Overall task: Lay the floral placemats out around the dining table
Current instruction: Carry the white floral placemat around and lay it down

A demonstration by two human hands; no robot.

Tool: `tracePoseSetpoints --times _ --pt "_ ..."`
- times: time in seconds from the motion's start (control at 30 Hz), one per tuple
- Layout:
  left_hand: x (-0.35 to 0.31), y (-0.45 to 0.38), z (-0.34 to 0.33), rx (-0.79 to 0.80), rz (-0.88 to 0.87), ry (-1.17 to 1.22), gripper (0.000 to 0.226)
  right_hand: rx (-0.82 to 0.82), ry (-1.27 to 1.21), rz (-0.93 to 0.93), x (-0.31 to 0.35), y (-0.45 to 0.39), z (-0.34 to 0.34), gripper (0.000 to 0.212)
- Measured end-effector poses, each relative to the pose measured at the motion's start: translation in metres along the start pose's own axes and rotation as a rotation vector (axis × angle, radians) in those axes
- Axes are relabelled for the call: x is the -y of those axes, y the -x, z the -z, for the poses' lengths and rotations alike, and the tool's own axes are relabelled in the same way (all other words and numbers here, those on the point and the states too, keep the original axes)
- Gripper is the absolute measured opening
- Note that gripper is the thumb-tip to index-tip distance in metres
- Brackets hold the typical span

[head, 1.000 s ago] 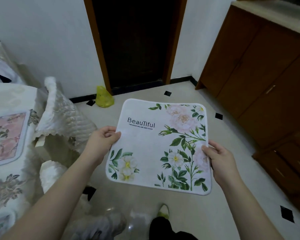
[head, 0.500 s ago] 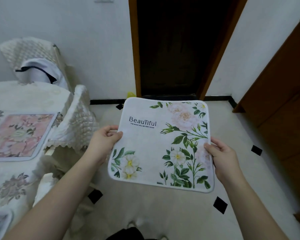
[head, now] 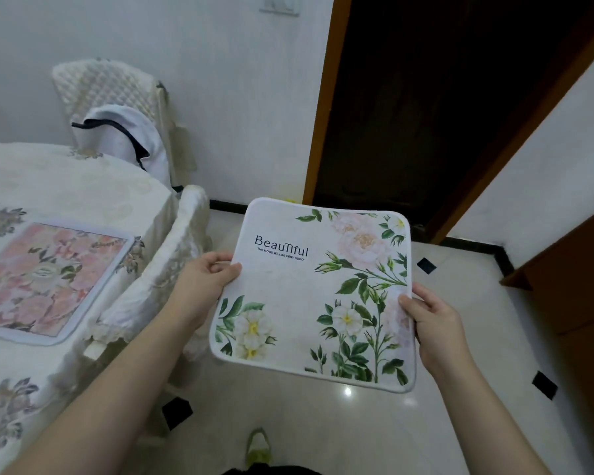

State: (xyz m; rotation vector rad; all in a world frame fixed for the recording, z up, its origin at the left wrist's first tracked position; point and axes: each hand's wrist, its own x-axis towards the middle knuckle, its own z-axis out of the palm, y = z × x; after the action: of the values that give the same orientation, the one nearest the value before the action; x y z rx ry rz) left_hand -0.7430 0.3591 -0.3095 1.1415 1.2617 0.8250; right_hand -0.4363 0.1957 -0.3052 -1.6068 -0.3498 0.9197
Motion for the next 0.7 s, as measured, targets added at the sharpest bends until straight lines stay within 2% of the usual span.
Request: tracePoseSetpoints --times 0.3,0.57,0.7 --pt "-0.025 -0.083 0.008 -0.068 -0.03 0.015 0.013 0.049 0.017 -0.014 0.03 -0.082 -0.059 0.036" --pt "-0.037 -0.16 -0.024 -0.121 -0.01 -0.044 0.011 0.107 0.052 -0.003 0.058 -0.183 -0.08 0.036" --pt "-0.049 -0.197 -0.049 -0.179 0.011 -0.072 0.011 0.153 0.049 -0.008 0.082 -0.24 -0.089 0.029"
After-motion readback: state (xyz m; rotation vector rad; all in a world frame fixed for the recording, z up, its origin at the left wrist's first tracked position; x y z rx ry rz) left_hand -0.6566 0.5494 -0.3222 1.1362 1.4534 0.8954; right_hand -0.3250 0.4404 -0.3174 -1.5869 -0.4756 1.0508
